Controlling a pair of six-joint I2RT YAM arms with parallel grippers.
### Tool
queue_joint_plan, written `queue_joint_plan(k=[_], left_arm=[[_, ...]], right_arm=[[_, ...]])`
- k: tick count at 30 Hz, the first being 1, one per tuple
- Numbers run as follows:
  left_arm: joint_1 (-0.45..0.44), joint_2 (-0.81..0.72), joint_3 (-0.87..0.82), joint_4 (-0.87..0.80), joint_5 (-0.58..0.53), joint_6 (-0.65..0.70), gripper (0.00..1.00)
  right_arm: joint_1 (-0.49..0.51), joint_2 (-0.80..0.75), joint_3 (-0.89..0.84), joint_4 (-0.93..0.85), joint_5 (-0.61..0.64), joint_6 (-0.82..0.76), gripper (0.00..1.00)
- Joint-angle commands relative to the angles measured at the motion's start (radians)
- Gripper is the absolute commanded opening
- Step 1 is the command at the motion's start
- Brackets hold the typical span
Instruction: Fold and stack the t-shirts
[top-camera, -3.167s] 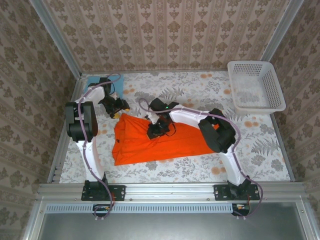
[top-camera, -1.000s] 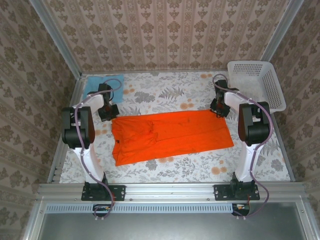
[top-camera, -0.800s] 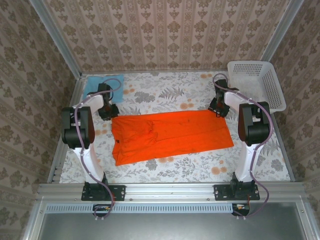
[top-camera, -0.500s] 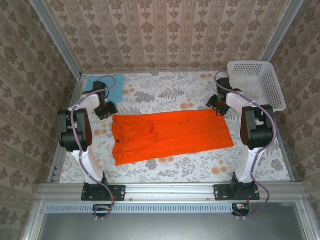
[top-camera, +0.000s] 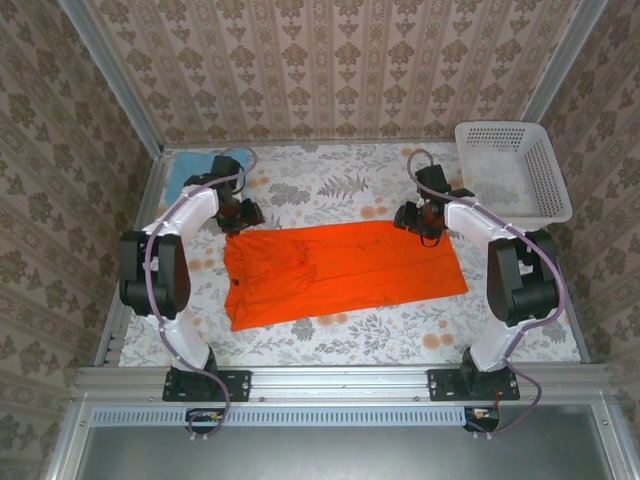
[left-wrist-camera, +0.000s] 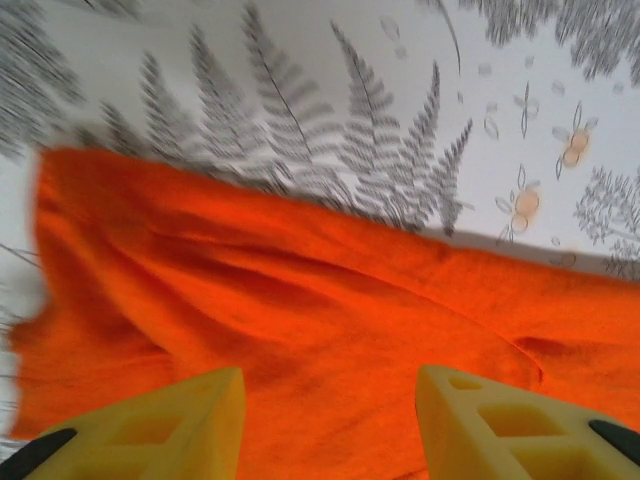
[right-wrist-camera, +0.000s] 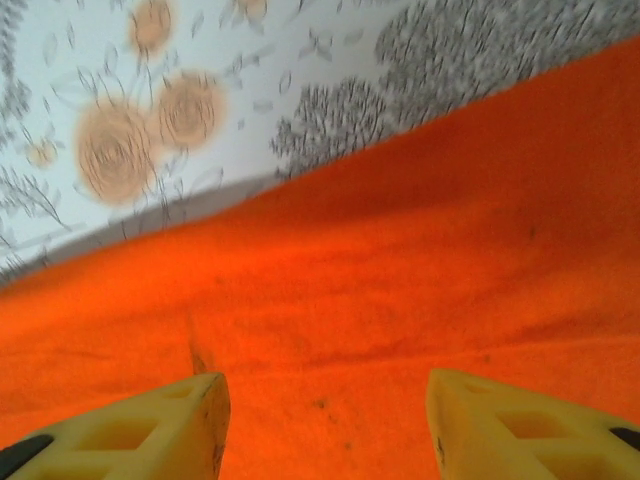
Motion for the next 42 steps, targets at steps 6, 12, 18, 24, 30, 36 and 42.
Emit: queue_joint_plan(k=[6, 12, 18, 24, 30, 36, 42], left_arm=[[-0.119, 0.237, 0.103, -0.044, 0.020, -0.094, 0.47], [-0.202, 0.464, 0.342, -0.069, 0.041, -0.069, 0.47], [-0.246, 0.727, 0.769, -0.139, 0.047, -0.012, 0.47], [-0.260, 0.983, 1.216, -0.090, 0.150, 0.026, 0.47], [-0.249, 1.060, 1.303, 0.277, 0.302, -0.063, 0.51], [-0.248, 1.052, 1.370, 0.404, 0.297, -0.113, 0.57], [-0.210, 0.908, 1.353, 0.280, 0.237, -0.045, 0.85]], right_arm=[[-0.021, 0.078, -0.015, -0.137, 0.039, 0.043, 0.54], [-0.026, -0.032, -0.090, -0.161, 0.051, 0.123, 0.53], [-0.025, -0.237, -0.161, -0.186, 0.081, 0.144, 0.55], [-0.019, -0.422, -0.208, -0.215, 0.067, 0.140, 0.55], [-0.002, -0.463, -0.220, -0.273, 0.008, 0.112, 0.52], [0.027, -0.317, -0.205, -0.277, -0.046, 0.089, 0.48], [0.060, -0.133, -0.159, -0.221, -0.094, 0.089, 0.44]])
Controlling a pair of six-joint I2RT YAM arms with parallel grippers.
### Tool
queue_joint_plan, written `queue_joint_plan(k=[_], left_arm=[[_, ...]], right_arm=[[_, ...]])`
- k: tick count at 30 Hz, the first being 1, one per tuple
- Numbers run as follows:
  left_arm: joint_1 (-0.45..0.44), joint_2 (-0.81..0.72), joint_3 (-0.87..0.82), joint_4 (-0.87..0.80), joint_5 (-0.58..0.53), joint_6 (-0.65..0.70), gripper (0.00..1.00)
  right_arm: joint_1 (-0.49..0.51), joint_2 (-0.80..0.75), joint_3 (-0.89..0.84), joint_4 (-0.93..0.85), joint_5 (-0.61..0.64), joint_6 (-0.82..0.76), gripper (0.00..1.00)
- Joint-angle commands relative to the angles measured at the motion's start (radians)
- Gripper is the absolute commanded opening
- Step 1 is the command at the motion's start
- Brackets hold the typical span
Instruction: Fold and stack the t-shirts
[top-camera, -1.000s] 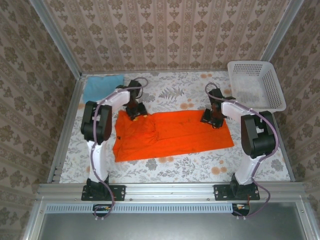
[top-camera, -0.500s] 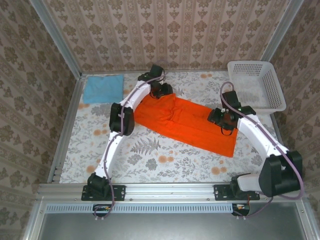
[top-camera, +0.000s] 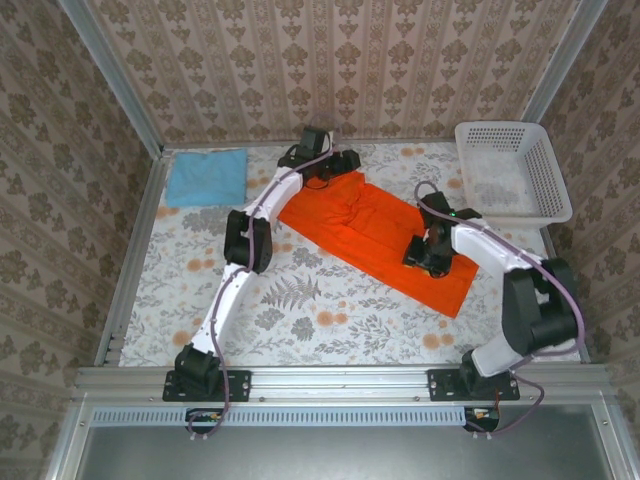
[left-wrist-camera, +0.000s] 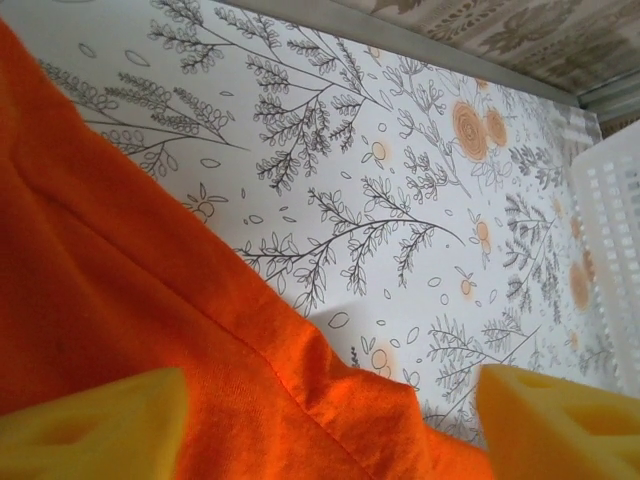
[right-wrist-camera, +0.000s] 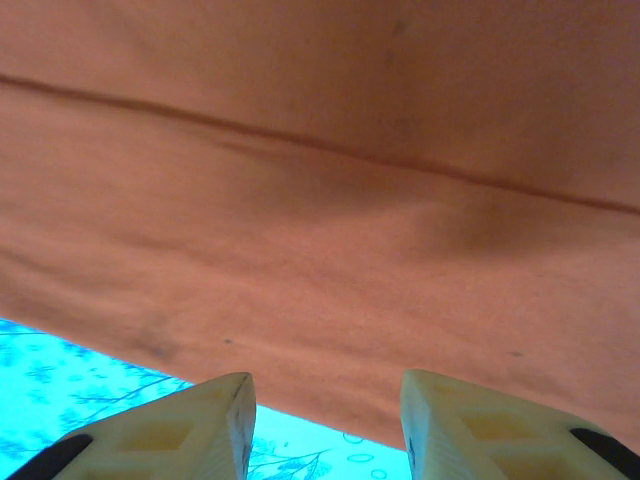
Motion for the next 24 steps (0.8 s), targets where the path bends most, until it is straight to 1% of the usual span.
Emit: queue_joint_plan(k=[1, 3, 6, 8, 10, 13, 15, 17, 19, 20, 22, 24], left_arm=[[0.047, -0.160, 0.002, -0.066, -0.041, 0.039, 0.91], [0.057, -0.243, -0.066, -0.111, -0.083, 0.059, 0.98], [0.072, -0.374, -0.190, -0.184, -0.147, 0.086, 0.99], [0.090, -0.448, -0.275, -0.246, -0.188, 0.084, 0.98], [0.112, -0.503, -0.351, -0.305, -0.214, 0.077, 0.95], [0.151, -0.573, -0.479, -0.373, -0.232, 0.067, 0.87], [0.174, -0.616, -0.575, -0.380, -0.223, 0.065, 0.83], [0.186, -0.649, -0.653, -0.382, -0.221, 0.079, 0.79], [0.193, -0.667, -0.701, -0.384, -0.234, 0.098, 0.78], [0.193, -0.671, -0.723, -0.381, -0.245, 0.105, 0.78], [0.193, -0.657, -0.744, -0.371, -0.233, 0.108, 0.76], [0.188, -0.621, -0.729, -0.384, -0.229, 0.119, 0.74]], right_arm=[[0.010, 0.060, 0.037, 0.031, -0.052, 0.000, 0.44], [0.012, 0.099, 0.032, 0.058, -0.061, 0.022, 0.43], [0.020, 0.150, 0.022, 0.078, -0.076, 0.066, 0.43], [0.044, 0.168, -0.004, 0.118, -0.089, 0.108, 0.42], [0.079, 0.178, -0.027, 0.155, -0.098, 0.154, 0.42], [0.141, 0.191, -0.042, 0.190, -0.098, 0.244, 0.42], [0.183, 0.202, -0.049, 0.231, -0.116, 0.326, 0.42], [0.233, 0.226, -0.056, 0.272, -0.143, 0.448, 0.42], [0.286, 0.256, -0.055, 0.334, -0.173, 0.563, 0.42], [0.318, 0.272, -0.038, 0.349, -0.169, 0.593, 0.42], [0.371, 0.305, 0.016, 0.358, -0.158, 0.625, 0.44], [0.407, 0.356, 0.067, 0.395, -0.188, 0.651, 0.45]])
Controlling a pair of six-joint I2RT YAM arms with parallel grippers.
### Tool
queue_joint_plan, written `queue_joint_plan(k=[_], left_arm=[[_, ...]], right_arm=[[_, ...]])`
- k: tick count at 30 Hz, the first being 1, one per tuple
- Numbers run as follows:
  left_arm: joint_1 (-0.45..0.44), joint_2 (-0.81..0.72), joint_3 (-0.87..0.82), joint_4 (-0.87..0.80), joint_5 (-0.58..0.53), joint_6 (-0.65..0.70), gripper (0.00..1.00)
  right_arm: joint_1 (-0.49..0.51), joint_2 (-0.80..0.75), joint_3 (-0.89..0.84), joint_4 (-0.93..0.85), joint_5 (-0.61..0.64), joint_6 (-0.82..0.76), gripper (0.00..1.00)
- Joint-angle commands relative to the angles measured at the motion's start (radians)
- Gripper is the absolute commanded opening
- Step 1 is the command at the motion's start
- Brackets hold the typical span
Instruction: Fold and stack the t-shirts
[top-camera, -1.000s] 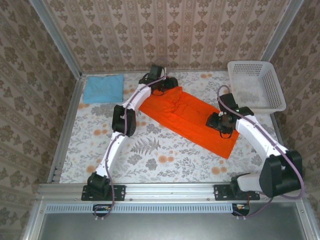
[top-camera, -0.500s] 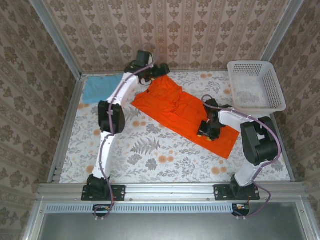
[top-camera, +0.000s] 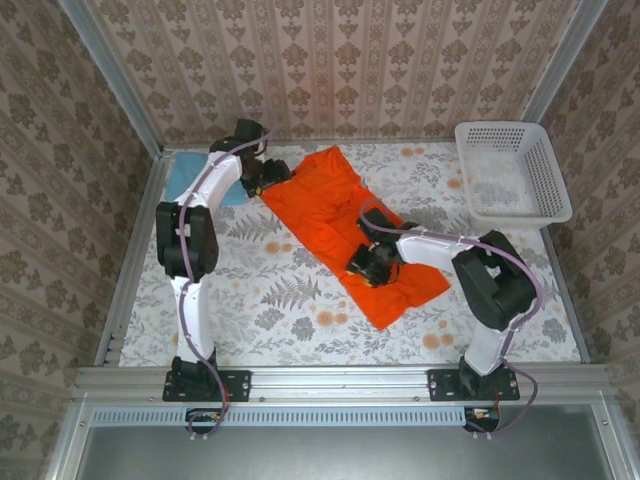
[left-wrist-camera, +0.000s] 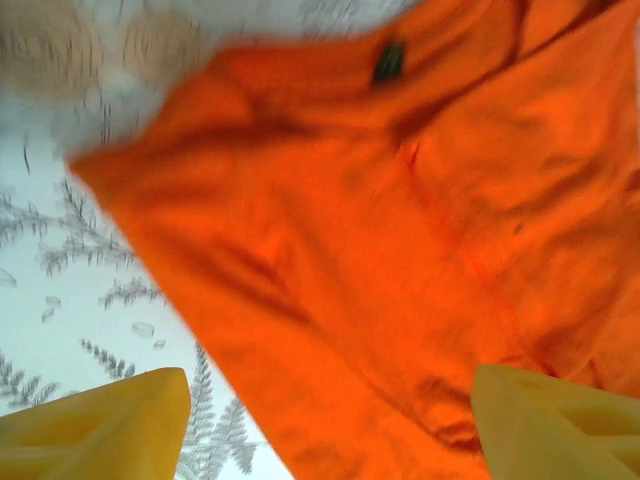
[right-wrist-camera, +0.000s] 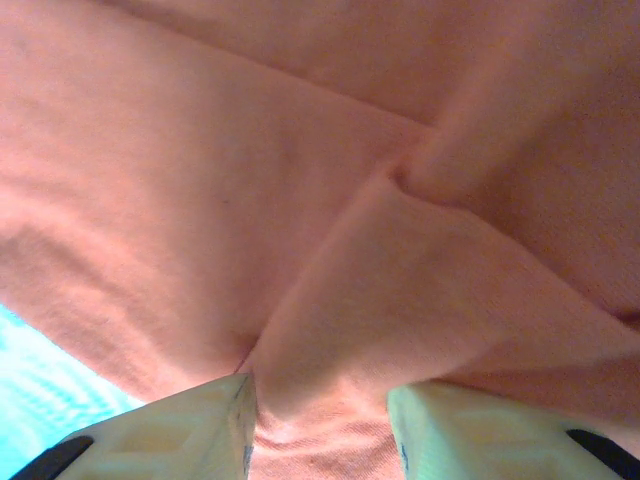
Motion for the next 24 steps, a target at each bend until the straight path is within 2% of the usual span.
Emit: queue_joint_plan(k=[1, 7, 10, 15, 20, 24], left_arm=[[-0.018, 0.047, 0.023, -0.023, -0.011, 0.046, 0.74], [-0.026, 0.231, 0.194, -0.065, 0.045, 0.064, 0.71], [-0.032, 0.340, 0.332, -0.132, 0.020, 0.083, 0.70], [-0.038, 0.483, 0.513, -0.162, 0.099, 0.091, 0.70], [-0.057, 0.551, 0.564, -0.099, 0.183, 0.072, 0.70], [-0.079, 0.598, 0.615, -0.051, 0.228, 0.044, 0.70]], right_arm=[[0.074, 0.145, 0.043, 0.057, -0.066, 0.151, 0.45], [0.129, 0.234, 0.181, 0.090, -0.139, 0.204, 0.51], [0.132, 0.207, 0.200, 0.074, -0.127, 0.208, 0.57], [0.112, 0.078, 0.186, 0.012, -0.038, 0.142, 0.60], [0.033, -0.116, 0.123, -0.058, 0.091, 0.054, 0.60], [-0.074, -0.195, 0.031, -0.119, 0.118, -0.011, 0.56]])
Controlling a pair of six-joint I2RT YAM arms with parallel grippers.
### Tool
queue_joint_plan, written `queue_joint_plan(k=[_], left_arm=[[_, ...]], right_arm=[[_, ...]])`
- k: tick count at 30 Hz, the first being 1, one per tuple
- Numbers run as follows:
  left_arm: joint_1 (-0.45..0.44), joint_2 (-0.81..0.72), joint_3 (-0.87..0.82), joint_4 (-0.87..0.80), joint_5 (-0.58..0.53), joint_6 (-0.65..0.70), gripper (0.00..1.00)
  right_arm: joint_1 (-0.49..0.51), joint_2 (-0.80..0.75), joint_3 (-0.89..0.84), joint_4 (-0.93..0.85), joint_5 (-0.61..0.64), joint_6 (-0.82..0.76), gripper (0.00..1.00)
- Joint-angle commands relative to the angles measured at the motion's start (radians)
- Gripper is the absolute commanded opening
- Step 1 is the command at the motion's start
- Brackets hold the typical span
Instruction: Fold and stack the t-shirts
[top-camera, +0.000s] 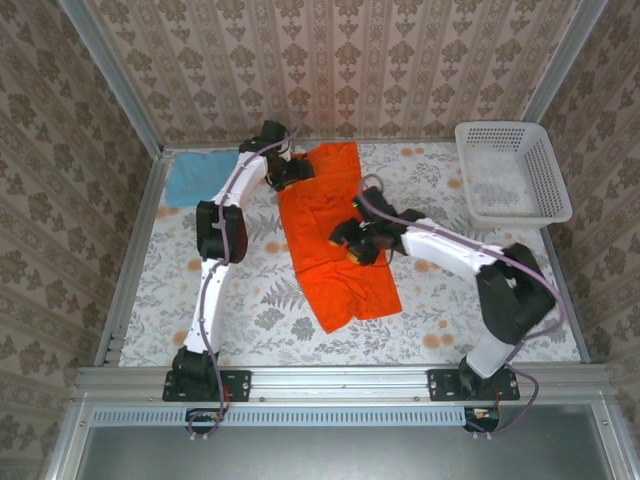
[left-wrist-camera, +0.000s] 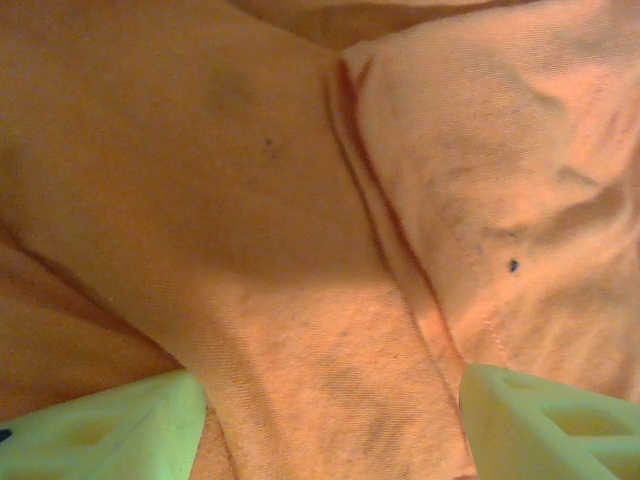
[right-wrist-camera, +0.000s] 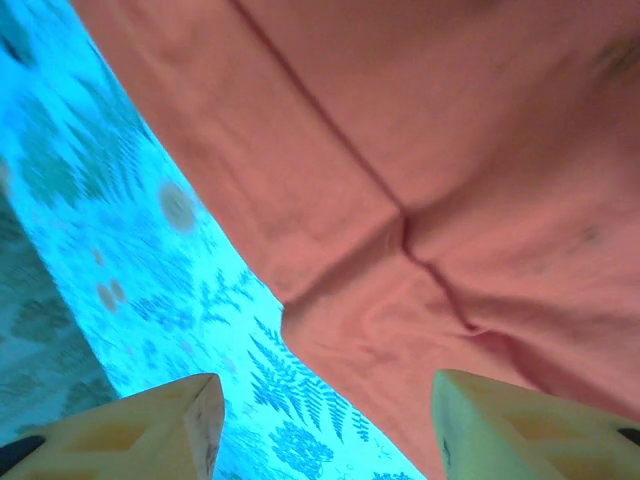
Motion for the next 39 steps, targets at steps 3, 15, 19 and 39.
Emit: queue_joint_plan(k=[3, 15, 19, 39], left_arm=[[-0.036, 0.106, 0.021, 0.066, 0.095, -0.054, 0.70], [-0.032, 0.077, 0.025, 0.129, 0.109, -0.126, 0.74], [-0.030, 0.077, 0.025, 0.123, 0.102, -0.121, 0.74], [-0.013, -0.418, -0.390, 0.067, 0.109, -0.047, 0.95]], right_arm=[[-0.121, -0.049, -0.141, -0.145, 0.066, -0.120, 0.52], [-0.134, 0.073, -0.216, -0.235, -0.072, -0.251, 0.34], [-0.120, 0.043, -0.271, -0.257, -0.104, -0.231, 0.33], [-0.192, -0.250, -0.320, -0.227, -0.094, -0.236, 0.60]])
